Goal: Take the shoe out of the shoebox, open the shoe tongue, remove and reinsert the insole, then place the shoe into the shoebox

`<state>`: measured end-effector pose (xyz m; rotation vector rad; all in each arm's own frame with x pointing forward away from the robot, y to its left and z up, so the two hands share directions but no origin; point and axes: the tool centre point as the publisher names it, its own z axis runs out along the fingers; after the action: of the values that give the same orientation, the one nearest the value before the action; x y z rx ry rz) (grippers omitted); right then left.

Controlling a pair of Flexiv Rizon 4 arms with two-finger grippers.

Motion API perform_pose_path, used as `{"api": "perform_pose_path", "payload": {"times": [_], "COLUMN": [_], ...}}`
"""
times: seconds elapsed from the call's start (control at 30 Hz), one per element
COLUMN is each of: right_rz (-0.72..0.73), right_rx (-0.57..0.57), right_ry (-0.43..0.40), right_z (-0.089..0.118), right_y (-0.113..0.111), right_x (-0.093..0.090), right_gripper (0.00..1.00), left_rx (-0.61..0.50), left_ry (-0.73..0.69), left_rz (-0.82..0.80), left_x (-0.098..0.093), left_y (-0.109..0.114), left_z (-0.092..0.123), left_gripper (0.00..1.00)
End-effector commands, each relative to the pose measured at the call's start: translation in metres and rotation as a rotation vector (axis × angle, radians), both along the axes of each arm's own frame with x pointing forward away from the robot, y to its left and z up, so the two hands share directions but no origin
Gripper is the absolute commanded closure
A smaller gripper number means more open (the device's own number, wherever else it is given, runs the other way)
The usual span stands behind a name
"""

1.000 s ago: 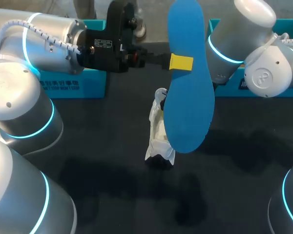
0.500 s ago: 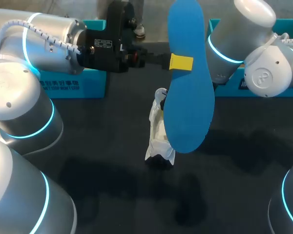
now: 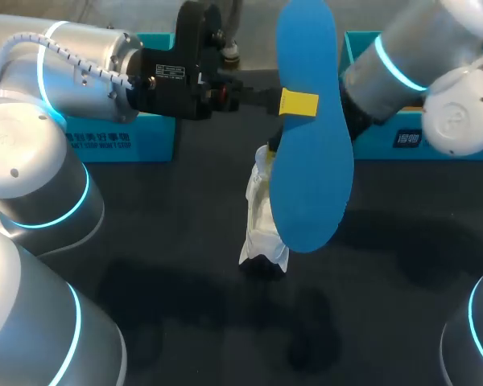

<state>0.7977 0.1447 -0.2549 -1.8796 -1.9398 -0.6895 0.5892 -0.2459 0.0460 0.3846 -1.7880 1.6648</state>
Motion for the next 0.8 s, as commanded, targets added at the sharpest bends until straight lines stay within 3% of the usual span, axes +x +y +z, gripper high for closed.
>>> {"api": "perform_pose_path", "payload": {"times": [0.03,0.27,0.6,0.8], "right_rz": [-0.037,-0.071,-0.077,-0.065], "right_rx": [0.124,0.237,0.542,0.618], "right_ry": [-0.01,-0.03,-0.006,-0.017], "right_z": [0.022,0.052,0.104,0.13], "right_y": [-0.025,-0.038,-0.056,-0.064], "right_x": [-0.011,-0.006,-0.007,-0.012], "right_gripper": [0.0,0.0,0.0,0.0], "left_rx": [-0.002,-0.002,-0.002,-0.002], "left_ry": [0.0,0.0,0.0,0.0], "left_rz": [0.0,0.0,0.0,0.0], "left_x": [0.0,0.0,0.0,0.0], "left_y": [-0.001,-0.001,-0.001,-0.001], "left_z": [-0.001,-0.001,-0.001,-0.001], "left_gripper": [1.0,1.0,1.0,1.0]}}
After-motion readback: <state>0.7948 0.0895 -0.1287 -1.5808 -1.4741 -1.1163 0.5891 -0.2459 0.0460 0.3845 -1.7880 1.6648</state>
